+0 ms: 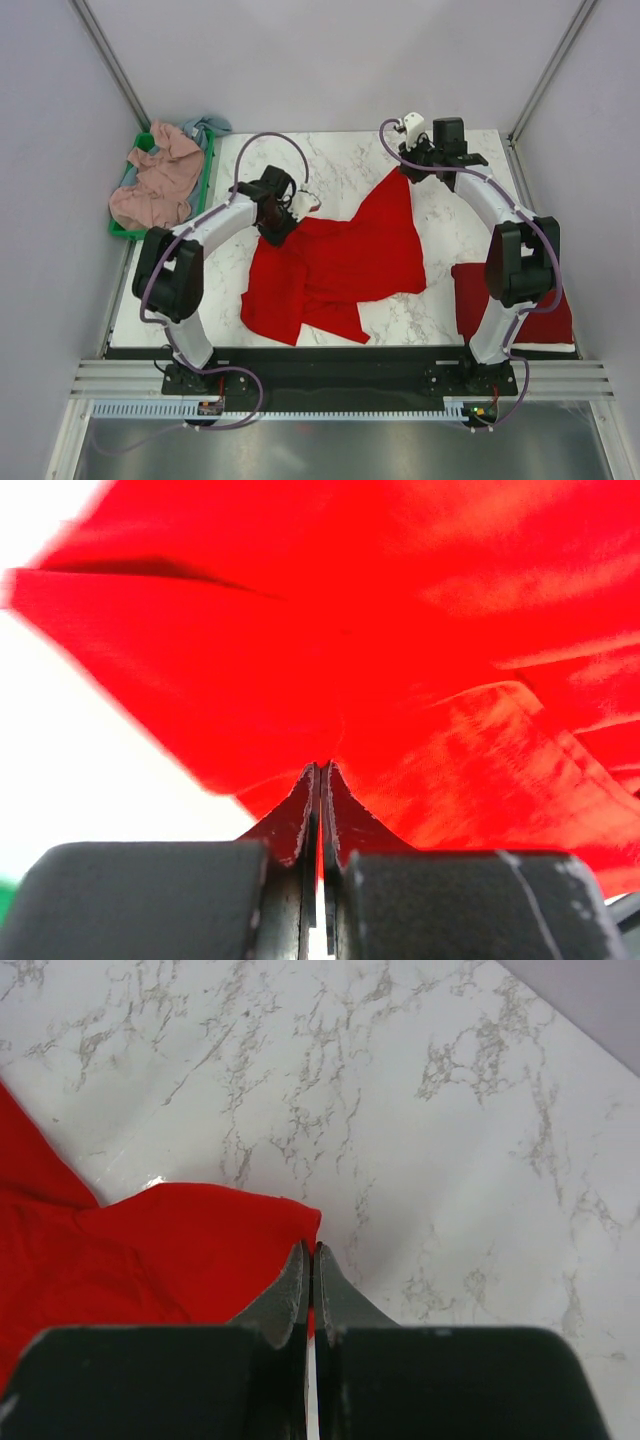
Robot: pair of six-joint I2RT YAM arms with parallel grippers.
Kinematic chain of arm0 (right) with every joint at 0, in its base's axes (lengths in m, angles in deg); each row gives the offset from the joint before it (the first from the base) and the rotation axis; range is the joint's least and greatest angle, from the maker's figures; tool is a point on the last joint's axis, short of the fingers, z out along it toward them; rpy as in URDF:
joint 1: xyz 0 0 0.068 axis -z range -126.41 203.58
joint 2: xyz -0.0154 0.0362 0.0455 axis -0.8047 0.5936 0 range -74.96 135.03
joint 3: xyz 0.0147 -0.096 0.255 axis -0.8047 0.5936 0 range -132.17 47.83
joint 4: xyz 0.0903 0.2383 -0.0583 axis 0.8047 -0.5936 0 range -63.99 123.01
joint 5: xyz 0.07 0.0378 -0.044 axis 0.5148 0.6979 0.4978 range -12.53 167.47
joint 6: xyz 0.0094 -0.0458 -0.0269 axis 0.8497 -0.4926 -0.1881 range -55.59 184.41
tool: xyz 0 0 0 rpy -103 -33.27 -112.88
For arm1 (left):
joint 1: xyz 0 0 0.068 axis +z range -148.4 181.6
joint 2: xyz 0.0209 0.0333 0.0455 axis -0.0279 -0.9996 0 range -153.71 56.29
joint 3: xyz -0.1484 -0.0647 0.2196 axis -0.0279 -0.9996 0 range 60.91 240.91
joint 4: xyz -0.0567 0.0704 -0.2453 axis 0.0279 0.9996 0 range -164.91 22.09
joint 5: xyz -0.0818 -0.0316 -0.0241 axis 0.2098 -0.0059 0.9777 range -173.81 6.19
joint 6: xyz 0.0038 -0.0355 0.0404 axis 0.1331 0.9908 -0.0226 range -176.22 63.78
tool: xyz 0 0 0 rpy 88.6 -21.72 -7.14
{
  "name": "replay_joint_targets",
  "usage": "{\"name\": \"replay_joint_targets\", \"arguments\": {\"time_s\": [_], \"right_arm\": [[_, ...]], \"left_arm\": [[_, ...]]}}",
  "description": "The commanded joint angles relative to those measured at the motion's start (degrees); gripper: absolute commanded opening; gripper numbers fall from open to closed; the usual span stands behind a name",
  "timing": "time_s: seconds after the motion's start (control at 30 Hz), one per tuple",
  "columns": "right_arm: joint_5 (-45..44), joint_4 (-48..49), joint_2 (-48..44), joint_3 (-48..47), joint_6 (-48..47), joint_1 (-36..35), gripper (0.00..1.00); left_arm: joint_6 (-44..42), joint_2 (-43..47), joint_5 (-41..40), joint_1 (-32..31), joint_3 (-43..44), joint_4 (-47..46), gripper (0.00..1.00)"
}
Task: Fold and stack the t-shirts
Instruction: Flatten the tshirt out
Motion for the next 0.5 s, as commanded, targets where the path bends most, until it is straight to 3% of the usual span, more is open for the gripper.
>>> {"name": "replay_joint_targets", "arguments": {"time_s": [0.0, 0.17, 0.33, 0.47], "right_arm": [[-3.7, 1.5, -2.2, -7.8, 1.1, 0.3, 0.0], [-10.3, -0.1, -2.9, -16.3, 0.6, 0.3, 0.0], [-15.6, -0.9, -6.1, -23.2, -0.3, 0.4, 0.0], [-17.6, -1.4, -13.2, -23.3, -1.5, 0.3, 0.0]], "left_arm": [[-3.8, 7.5, 0.6, 4.5, 7.2, -0.4, 0.02], [-6.6, 11.0, 1.9, 13.4, 17.3, -0.3, 0.02], [-8.1, 13.8, 2.2, 17.3, 23.6, -0.2, 0.02], [-8.3, 18.8, 3.3, 18.7, 25.0, -0.2, 0.02]]}}
